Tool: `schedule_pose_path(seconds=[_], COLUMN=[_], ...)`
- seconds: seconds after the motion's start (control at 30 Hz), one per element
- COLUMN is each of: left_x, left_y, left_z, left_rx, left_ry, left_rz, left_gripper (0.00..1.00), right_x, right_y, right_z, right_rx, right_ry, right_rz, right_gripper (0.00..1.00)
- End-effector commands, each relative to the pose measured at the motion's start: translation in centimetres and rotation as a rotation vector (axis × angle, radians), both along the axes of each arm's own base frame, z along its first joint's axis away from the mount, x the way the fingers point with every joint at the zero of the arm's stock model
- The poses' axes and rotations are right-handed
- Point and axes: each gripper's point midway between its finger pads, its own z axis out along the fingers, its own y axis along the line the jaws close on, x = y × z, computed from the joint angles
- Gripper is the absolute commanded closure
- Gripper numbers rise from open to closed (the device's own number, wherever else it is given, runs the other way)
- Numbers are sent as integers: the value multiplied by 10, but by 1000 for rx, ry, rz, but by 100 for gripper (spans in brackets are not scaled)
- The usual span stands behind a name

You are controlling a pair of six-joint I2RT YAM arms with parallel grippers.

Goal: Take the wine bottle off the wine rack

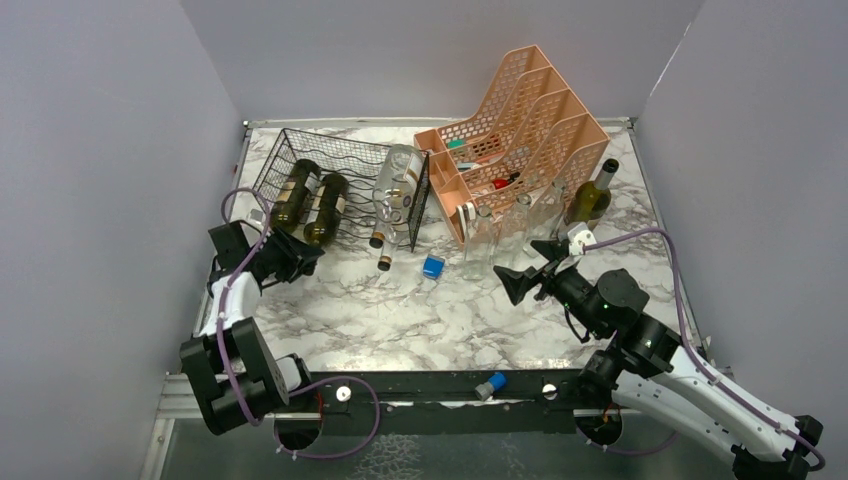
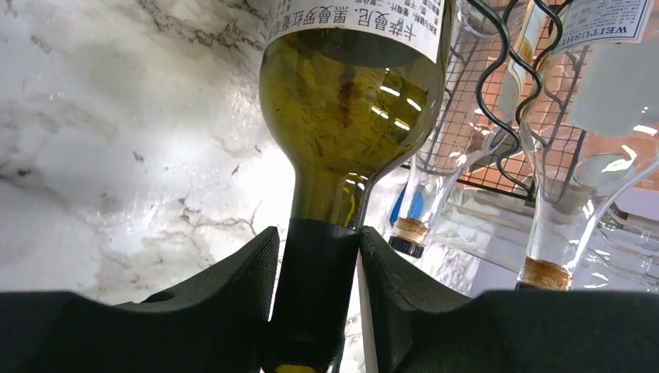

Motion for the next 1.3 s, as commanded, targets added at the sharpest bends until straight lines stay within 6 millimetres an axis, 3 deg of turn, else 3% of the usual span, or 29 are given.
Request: schedule_pose_path(seconds=[0.0, 0.23, 0.33, 0.47, 0.93, 1.27], left_x=[-21, -44, -49, -54, -68, -87], left_y=[16, 10, 6, 3, 10, 23], left_z=[-15, -25, -25, -20, 2, 6], left_rx=[29, -13, -19, -13, 97, 212], left_ry=[164, 236, 243, 231, 183, 272], left_rz=[162, 271, 255, 228, 249, 249], left_gripper=[73, 73, 79, 85, 88, 96], right_x=[0, 1, 1, 1, 3, 1], right_y=[4, 7, 8, 9, 15, 15], right_z=[2, 1, 1, 1, 5, 7], right_rx=[12, 9, 5, 4, -28, -20], right_ry=[-13, -12, -11, -13, -18, -21], right_rz=[15, 28, 30, 35, 56, 64], right_gripper=[0, 0, 0, 0, 0, 0])
